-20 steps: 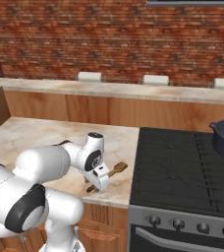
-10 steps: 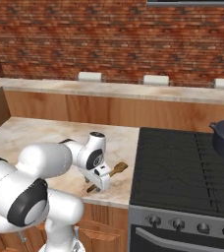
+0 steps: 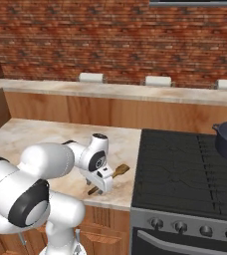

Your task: Put the lime and broccoli in the pot. Retrieve the spatula and lightly stir the vegetables in the pot.

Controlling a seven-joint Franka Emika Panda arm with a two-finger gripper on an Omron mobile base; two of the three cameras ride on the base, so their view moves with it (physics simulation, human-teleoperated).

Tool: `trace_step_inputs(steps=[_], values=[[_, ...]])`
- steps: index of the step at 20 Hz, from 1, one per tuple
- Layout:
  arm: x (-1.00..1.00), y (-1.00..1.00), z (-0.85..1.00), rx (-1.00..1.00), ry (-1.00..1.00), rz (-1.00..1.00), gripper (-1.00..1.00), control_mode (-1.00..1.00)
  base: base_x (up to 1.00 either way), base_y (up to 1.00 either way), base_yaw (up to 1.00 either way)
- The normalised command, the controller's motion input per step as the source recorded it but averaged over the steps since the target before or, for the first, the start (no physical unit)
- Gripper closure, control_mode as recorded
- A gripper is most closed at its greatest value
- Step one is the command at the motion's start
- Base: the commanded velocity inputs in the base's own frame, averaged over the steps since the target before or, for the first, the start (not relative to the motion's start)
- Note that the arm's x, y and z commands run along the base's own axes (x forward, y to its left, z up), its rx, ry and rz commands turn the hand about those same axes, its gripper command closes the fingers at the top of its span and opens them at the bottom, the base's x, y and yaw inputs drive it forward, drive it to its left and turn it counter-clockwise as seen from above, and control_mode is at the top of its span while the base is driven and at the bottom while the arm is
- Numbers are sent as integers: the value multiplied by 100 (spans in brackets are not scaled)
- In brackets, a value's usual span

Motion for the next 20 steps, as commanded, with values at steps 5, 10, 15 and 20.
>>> trace_step_inputs(steps=[5,10,15,20], values=[[0,0,-12,0,1,0,-100,-100,0,0,0],[0,0,-8,0,7,0,-100,-100,0,0,0],[0,0,-3,0,5,0,100,-100,0,0,0],[0,0,-1,0,5,0,100,-100,0,0,0]])
